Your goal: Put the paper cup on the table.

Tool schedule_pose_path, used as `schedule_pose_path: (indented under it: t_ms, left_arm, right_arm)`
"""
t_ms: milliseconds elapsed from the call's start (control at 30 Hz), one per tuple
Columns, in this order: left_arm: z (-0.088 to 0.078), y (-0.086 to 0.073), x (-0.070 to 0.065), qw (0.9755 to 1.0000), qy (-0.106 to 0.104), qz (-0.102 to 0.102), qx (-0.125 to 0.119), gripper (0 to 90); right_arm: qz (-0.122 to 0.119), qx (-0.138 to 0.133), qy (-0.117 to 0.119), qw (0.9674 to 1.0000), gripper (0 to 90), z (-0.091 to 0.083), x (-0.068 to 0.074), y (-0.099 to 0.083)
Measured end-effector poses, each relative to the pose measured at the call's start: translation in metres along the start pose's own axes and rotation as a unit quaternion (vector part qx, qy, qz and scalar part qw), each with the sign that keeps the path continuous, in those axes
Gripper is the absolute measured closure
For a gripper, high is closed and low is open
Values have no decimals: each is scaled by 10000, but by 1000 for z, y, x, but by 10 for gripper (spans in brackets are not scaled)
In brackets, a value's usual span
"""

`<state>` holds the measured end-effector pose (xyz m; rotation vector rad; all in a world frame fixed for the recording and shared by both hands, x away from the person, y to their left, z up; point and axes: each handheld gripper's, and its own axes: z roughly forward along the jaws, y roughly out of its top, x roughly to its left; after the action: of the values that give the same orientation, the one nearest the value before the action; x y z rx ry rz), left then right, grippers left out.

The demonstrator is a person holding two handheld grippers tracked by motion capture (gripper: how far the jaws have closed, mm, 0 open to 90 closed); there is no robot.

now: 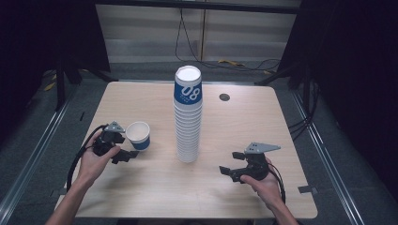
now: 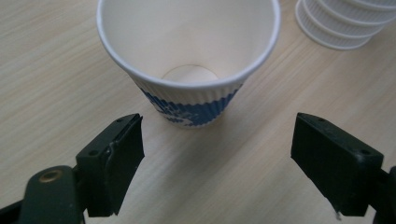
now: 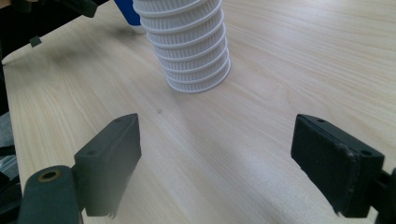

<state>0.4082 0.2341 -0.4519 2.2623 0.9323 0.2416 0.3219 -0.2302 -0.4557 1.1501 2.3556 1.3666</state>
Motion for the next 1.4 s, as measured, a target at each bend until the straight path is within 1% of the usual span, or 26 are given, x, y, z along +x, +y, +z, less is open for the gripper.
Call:
schedule_pose_path:
  t_ms: [67,133,200,233,267,333,367,433,467,533,600,667,700,800,833,867,900,933,1000,1067,1100,1167,1233,1300,1333,1400]
  left_arm:
    - [-1,-4,-4,10000,-31,-15,-70,169]
    - [0,-9,-8,9997,-59,-159,-175,169]
    - [-1,-12,-12,9995,-70,-191,-242,170]
    - [-1,-14,-14,9992,-14,-186,-359,170]
    - [-3,-14,-17,9991,-16,-168,-397,170]
    - [-5,-14,-21,9989,-86,-108,-454,170]
    - [-6,-14,-23,9985,-116,-129,-518,170]
    - [-7,-15,-28,9981,-114,-100,-601,170]
    - [-7,-15,-31,9981,-102,-65,-612,170]
    - [-5,-17,-39,9977,-112,-111,-663,170]
    - [-3,-20,-45,9976,-102,-16,-685,169]
    - [1,-23,-52,9967,-103,-85,-800,169]
    - [2,-25,-54,9961,-216,-100,-851,169]
    - [5,-29,-60,9947,-298,-85,-982,169]
    - [6,-29,-61,9937,-447,-11,-1023,169]
    - [5,-29,-63,9930,-508,1,-1062,169]
    - [5,-30,-66,9919,-497,-22,-1173,169]
    - [5,-30,-68,9906,-544,18,-1258,169]
    - [6,-29,-73,9899,-559,53,-1302,169]
    - [9,-29,-79,9878,-689,80,-1396,168]
    - [12,-29,-81,9877,-736,146,-1374,168]
    - [17,-29,-84,9829,-1077,197,-1478,168]
    - [20,-28,-85,9850,-977,211,-1409,166]
    - [22,-28,-85,9842,-1047,143,-1418,165]
    - [23,-29,-86,9840,-1032,127,-1446,165]
    - [24,-29,-89,9844,-1010,171,-1430,164]
  right_arm:
    - [14,-18,20,10000,161,0,1,0]
    - [1,-41,-13,10000,161,-1,1,0]
    - [14,-51,-16,10000,160,-2,1,0]
    - [28,-51,-6,10000,160,-2,1,0]
    - [62,-45,59,10000,160,-1,1,0]
    - [22,-53,88,9999,160,-1,2,0]
    - [16,-54,89,9999,160,0,2,0]
    - [18,-71,91,9999,160,0,2,0]
    - [18,-78,87,9999,160,0,2,0]
    - [29,-97,82,9999,160,-1,3,0]
    - [21,-118,93,9999,160,-1,3,0]
    - [9,-144,97,9998,163,-1,4,0]
    - [1,-165,101,9998,165,-1,4,-1]
    - [-29,-191,115,9997,170,-2,5,-1]
    - [-39,-201,104,9997,170,-2,5,-1]
    - [-25,-209,106,9997,171,-2,5,0]
    - [-21,-218,110,9997,171,-2,5,0]
    - [-7,-230,93,9997,172,-3,6,0]
    - [-7,-241,95,9997,171,-2,5,0]
    - [-2,-236,84,9997,171,-1,5,0]
    - [4,-241,102,9997,171,0,6,0]
    - [-13,-227,103,9997,171,1,6,0]
    - [-18,-182,126,9998,171,3,6,0]
    - [-3,-157,141,9998,171,5,6,-1]
    - [1,-152,165,9997,171,6,7,-1]
    - [-17,-144,176,9997,171,6,8,-1]
